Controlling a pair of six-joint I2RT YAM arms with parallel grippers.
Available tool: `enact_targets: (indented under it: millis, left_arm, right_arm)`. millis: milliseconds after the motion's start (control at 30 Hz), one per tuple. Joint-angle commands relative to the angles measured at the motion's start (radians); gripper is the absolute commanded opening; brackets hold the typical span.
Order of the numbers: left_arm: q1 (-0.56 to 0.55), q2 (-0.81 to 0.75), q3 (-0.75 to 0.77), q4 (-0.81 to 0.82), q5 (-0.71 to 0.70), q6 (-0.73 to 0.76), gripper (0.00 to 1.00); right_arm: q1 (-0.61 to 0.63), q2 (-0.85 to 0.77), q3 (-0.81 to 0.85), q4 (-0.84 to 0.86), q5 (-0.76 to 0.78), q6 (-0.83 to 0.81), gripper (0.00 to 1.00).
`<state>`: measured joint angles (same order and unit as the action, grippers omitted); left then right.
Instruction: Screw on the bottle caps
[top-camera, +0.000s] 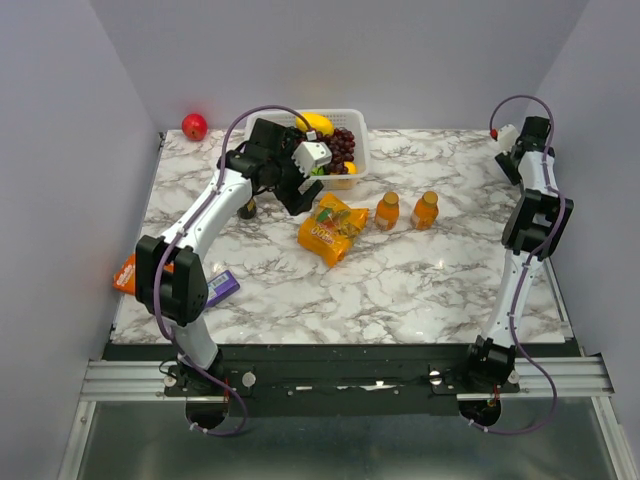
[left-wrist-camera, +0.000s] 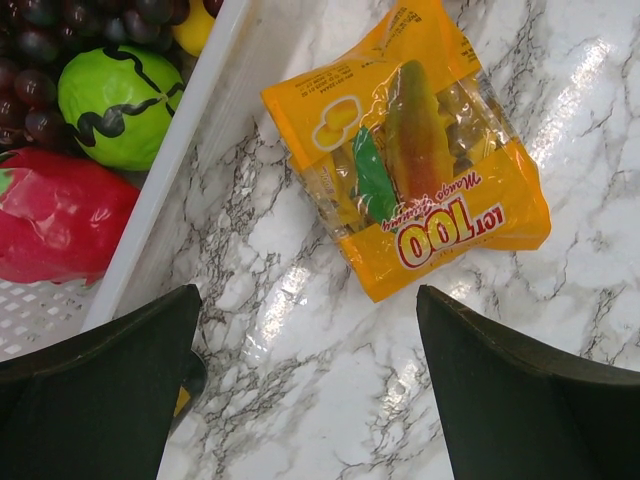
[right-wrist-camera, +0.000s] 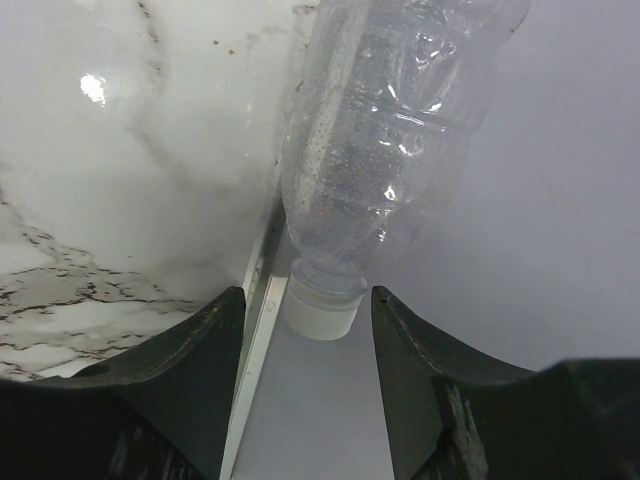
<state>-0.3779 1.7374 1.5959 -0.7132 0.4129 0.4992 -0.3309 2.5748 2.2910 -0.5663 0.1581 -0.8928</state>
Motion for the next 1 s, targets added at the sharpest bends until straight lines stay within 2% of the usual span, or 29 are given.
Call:
enact_targets:
  millis: [0,467,533,600,667,867,967]
  left_arm:
    - [-0.013,0.027,0.036,-0.011,-0.003,-0.021,0.99]
    - [-0.038,0.068,0.098,0.000,-0.019,-0.030,0.99]
    - [-0.042,0.070,0.102,-0.002,-0.022,-0.030,0.99]
    - [-0.050,0.074,0.104,0.001,-0.026,-0.031,0.99]
    - [-0.055,0.077,0.110,0.003,-0.028,-0.030,0.99]
    - [-0.058,0.088,0.133,0.000,-0.036,-0.028,0.99]
    - [-0.058,0.096,0.141,0.000,-0.036,-0.028,0.99]
  right_arm:
    - [-0.010,0.039,0.042,0.025,0.043,-0.028,0.61]
    - [-0.017,0.065,0.076,0.013,0.063,-0.101,0.50]
    - [-0.023,0.071,0.087,0.016,0.069,-0.110,0.50]
    - [-0.023,0.079,0.088,0.022,0.095,-0.120,0.56]
    - [-0.025,0.087,0.099,0.022,0.103,-0.143,0.57]
    - [-0.030,0.059,0.064,-0.018,0.038,-0.196,0.47]
    - [-0.033,0.059,0.076,-0.070,0.000,-0.234,0.48]
